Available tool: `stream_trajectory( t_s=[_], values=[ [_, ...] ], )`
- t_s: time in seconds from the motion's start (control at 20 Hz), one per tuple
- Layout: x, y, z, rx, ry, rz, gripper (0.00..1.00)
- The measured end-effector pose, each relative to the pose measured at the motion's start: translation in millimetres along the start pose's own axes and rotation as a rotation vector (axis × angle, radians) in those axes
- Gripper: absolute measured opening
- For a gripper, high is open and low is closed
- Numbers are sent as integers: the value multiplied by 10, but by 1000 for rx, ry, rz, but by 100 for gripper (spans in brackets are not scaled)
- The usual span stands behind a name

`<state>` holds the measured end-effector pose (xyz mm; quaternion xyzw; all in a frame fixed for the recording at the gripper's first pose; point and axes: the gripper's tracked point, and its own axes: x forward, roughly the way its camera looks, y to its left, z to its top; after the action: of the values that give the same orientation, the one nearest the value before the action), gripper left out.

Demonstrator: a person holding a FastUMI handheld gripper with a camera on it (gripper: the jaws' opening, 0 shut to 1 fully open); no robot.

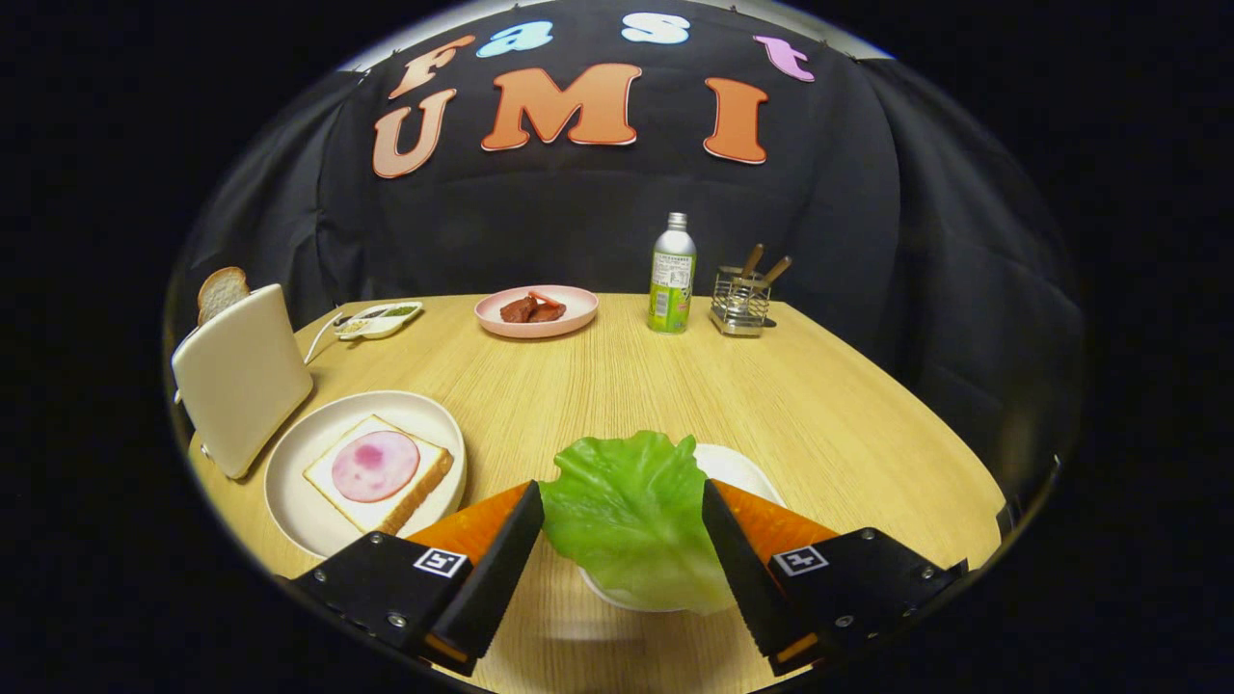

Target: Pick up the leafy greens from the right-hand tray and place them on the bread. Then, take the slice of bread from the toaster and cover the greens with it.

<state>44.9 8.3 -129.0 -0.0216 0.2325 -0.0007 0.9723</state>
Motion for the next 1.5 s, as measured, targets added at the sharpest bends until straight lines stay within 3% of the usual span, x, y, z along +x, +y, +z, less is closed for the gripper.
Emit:
stream_trajectory(
  t_s=[0.2,0.7,0.9,1.2,1.5],
  values=[
    [57,-16,-90,40,47,5,98],
    [92,45,-199,170,126,61,78],
    [86,165,-183,223,139,101,56],
    [96,113,-72,184,94,51,6],
    [-27,61,148,105,26,20,1]
  ],
)
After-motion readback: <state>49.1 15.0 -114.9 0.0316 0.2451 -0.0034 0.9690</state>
